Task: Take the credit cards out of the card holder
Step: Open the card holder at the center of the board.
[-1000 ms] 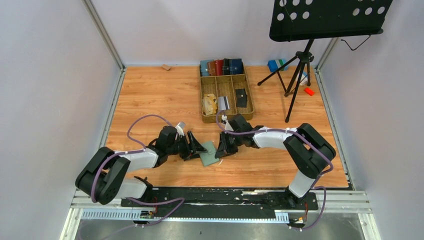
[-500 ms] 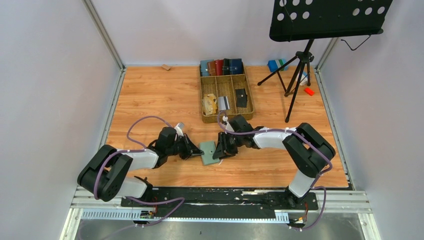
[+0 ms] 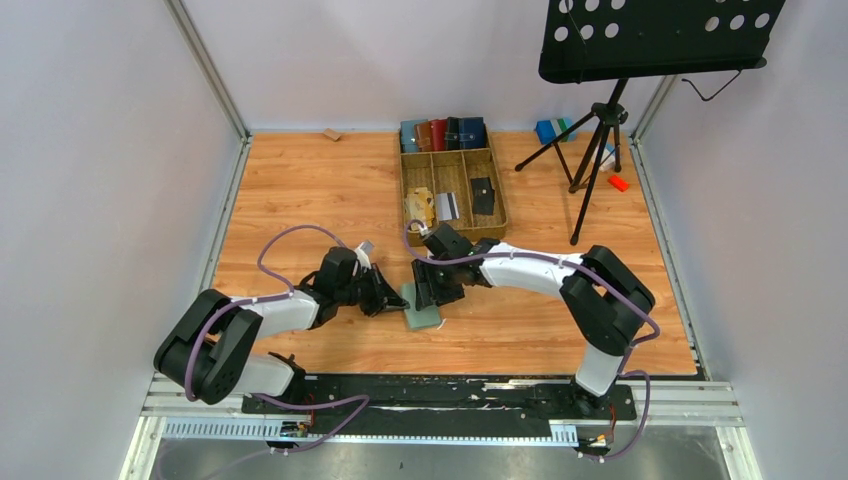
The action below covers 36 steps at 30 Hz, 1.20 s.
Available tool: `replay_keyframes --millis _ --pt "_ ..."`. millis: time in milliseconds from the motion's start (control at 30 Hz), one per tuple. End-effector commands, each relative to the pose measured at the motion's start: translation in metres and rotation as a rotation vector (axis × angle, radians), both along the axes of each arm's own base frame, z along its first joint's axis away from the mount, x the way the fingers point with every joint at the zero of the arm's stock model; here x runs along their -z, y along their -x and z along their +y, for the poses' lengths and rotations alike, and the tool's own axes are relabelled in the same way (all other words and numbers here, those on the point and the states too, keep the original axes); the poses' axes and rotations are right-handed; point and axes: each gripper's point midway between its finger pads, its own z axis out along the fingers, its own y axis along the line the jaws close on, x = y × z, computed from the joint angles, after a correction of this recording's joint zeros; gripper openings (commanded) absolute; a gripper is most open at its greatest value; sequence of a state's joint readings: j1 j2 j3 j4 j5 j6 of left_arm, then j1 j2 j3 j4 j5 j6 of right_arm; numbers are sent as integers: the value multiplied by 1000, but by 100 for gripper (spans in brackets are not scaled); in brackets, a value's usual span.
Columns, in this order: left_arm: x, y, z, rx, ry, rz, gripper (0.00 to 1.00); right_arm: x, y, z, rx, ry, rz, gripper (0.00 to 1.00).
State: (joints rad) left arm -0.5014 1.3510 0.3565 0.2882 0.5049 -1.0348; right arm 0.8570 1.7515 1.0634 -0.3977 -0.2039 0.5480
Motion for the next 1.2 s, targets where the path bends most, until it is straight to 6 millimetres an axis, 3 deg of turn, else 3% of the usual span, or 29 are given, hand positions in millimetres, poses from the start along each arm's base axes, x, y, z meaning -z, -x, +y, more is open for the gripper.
replay_keyframes --millis 0,167,300,400,567,867,1000,1167 --pt "-17 -2 -8 47 31 -42 0 13 -7 -10 -2 132 -36 51" --pt "-16 -1 -7 54 18 -38 0 22 -5 -25 13 239 -50 50" --pt "-14 0 -4 54 -5 -31 0 25 -12 -52 70 375 -85 44" --pt "-10 1 -1 59 -42 -23 0 19 -18 -65 104 434 -115 48" --pt "-8 1 2 68 -66 -22 0 9 -21 -82 155 442 -136 52" --pt "-20 -2 0 91 -69 -58 0 11 -22 -117 231 439 -93 52" --pt "-24 -1 -1 106 -63 -62 0 -5 -26 -97 199 265 -121 55" --pt "-23 0 0 112 -72 -54 0 -29 -22 -56 117 -3 -101 71"
